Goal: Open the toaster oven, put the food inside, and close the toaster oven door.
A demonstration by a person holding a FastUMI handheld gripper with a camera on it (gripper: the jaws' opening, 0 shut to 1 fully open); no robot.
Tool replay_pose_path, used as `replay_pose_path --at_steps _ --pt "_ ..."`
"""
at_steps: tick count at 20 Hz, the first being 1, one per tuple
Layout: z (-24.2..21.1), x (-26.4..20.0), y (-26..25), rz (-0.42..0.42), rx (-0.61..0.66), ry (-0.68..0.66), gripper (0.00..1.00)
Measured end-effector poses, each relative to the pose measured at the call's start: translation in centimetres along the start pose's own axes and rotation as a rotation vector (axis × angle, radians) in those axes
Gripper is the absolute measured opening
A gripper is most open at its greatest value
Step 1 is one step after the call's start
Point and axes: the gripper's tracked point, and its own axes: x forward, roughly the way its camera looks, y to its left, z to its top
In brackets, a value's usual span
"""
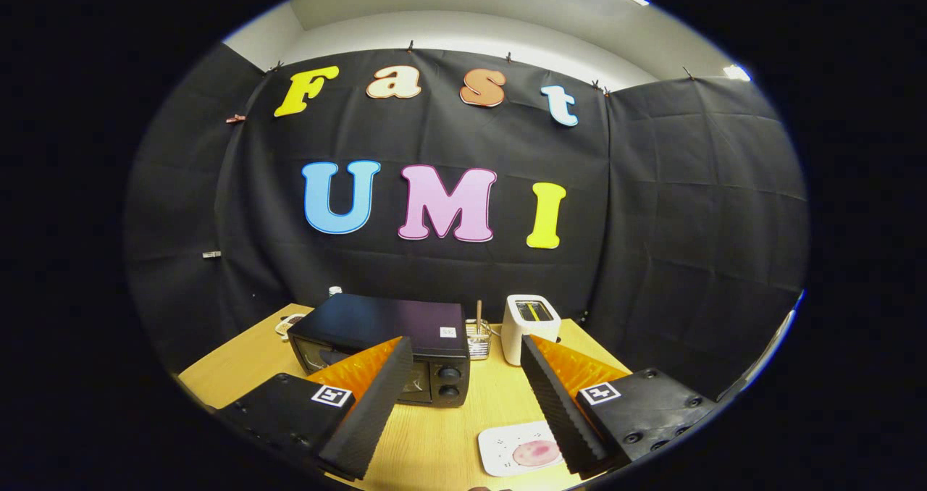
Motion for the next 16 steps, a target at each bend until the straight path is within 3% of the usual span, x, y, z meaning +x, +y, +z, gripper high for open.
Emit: replay_pose_path --at_steps 11,16 --pt "-1.4 6.5 8.3 0.066 0.054 0.050 0.98" --pt "-4.5 10.2 12.5 0.088 0.049 0.090 0.98"
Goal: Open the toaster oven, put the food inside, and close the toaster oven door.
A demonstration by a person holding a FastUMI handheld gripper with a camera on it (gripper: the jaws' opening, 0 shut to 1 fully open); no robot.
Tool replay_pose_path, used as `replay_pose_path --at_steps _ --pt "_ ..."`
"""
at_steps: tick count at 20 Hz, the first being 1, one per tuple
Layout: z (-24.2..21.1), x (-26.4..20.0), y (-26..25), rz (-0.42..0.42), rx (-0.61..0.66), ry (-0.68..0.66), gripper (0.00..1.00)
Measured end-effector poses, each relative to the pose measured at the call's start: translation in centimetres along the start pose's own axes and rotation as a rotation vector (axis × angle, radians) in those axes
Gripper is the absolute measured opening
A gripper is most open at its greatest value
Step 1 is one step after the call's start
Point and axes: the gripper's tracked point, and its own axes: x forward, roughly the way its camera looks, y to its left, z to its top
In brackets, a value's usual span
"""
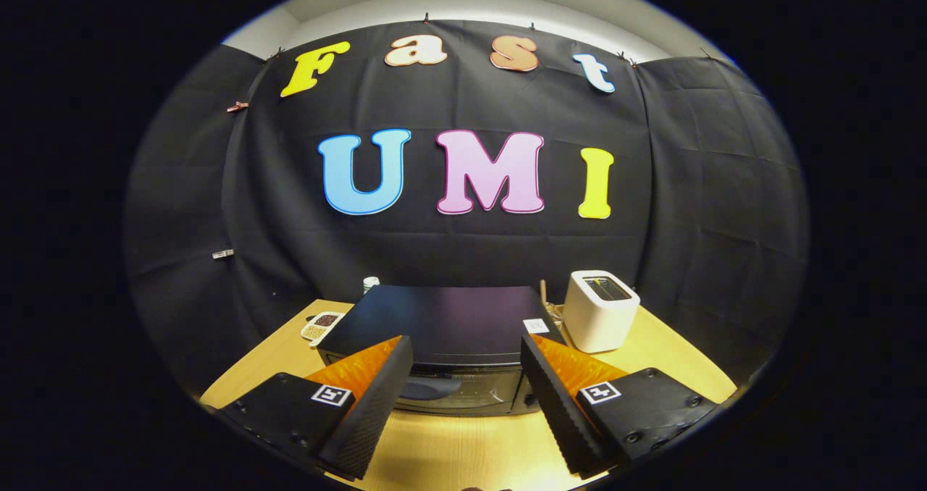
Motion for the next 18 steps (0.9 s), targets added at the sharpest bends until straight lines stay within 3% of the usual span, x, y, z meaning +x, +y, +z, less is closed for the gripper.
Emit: replay_pose_path --at_steps 9,18 --pt "-6.0 5.3 5.1 0.007 -0.028 0.066 0.98" --pt "-8.5 7.2 4.3 -0.030 0.014 0.129 0.99"
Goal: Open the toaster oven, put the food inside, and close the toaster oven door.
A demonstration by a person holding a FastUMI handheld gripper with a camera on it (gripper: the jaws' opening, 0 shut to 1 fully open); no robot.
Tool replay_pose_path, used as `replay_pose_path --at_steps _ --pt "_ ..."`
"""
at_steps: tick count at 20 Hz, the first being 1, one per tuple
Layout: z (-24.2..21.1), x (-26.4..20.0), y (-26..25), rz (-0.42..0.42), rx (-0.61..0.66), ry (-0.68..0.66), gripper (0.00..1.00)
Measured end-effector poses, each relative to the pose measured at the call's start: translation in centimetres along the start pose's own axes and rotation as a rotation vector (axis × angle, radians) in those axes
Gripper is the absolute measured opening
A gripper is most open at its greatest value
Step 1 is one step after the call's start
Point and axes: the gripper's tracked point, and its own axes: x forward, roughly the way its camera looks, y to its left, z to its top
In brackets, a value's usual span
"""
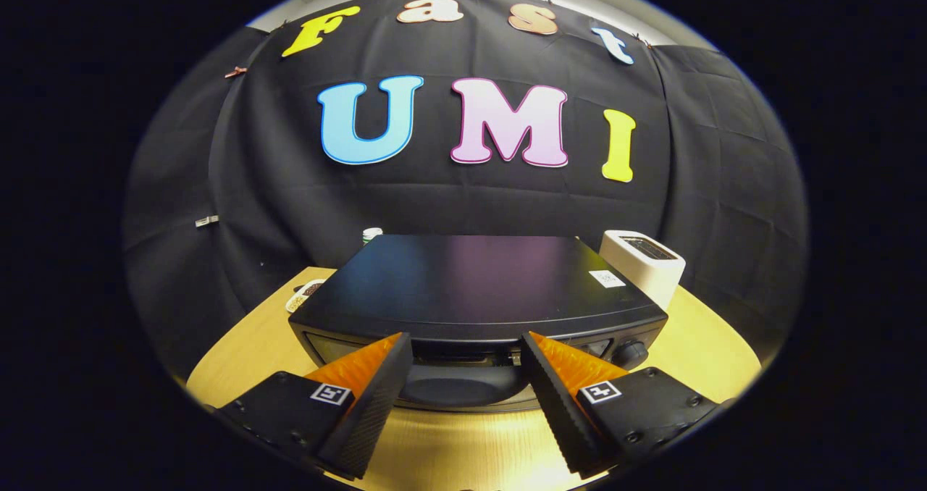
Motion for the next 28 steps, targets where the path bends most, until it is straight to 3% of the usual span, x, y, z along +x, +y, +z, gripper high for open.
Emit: replay_pose_path --at_steps 7,16,21,25,28 --pt "-1.1 -2.1 0.1 0.023 -0.004 0.036 0.99" --pt "-5.8 -7.1 -0.2 0.061 -0.041 0.128 0.97" --pt "-10.5 -9.5 -0.4 0.102 -0.076 0.238 0.97" --pt "-16.4 -11.1 -1.1 0.129 -0.112 0.401 0.97" --pt "-17.0 -12.4 -2.1 0.145 -0.104 0.426 0.98"
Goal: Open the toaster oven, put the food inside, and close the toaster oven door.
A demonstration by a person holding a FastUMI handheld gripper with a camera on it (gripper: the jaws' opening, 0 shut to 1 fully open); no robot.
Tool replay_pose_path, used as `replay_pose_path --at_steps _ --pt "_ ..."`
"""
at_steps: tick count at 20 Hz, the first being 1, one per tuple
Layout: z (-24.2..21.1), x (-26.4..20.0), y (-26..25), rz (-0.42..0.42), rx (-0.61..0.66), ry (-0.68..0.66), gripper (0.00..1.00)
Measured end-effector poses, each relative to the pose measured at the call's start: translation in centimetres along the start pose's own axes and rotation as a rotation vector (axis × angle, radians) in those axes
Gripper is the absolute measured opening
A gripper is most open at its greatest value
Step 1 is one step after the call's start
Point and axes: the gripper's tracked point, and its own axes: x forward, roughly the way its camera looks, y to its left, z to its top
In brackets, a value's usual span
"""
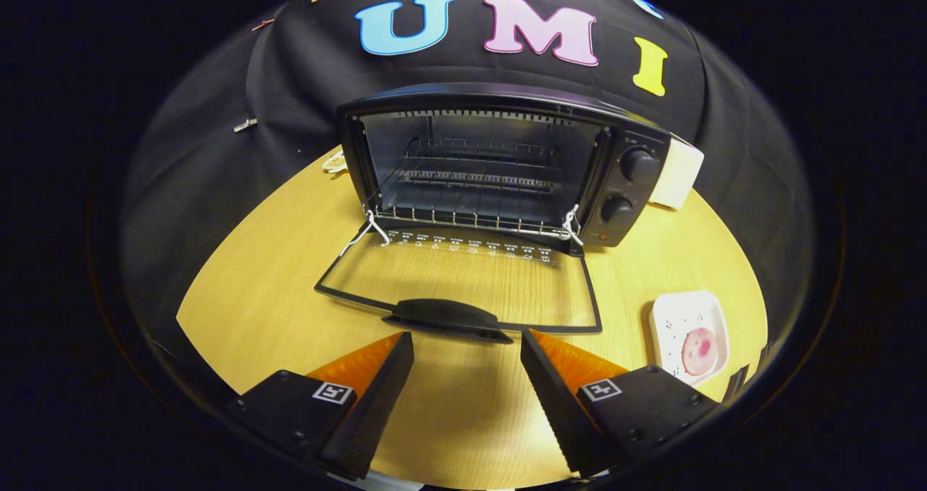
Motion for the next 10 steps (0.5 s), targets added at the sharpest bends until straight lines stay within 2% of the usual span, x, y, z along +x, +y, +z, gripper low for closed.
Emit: replay_pose_path --at_steps 5,10 --pt "1.5 -3.4 -3.8 0.038 -0.043 -0.034 0.99" --pt "2.9 -6.2 -10.8 0.046 0.003 -0.026 0.99"
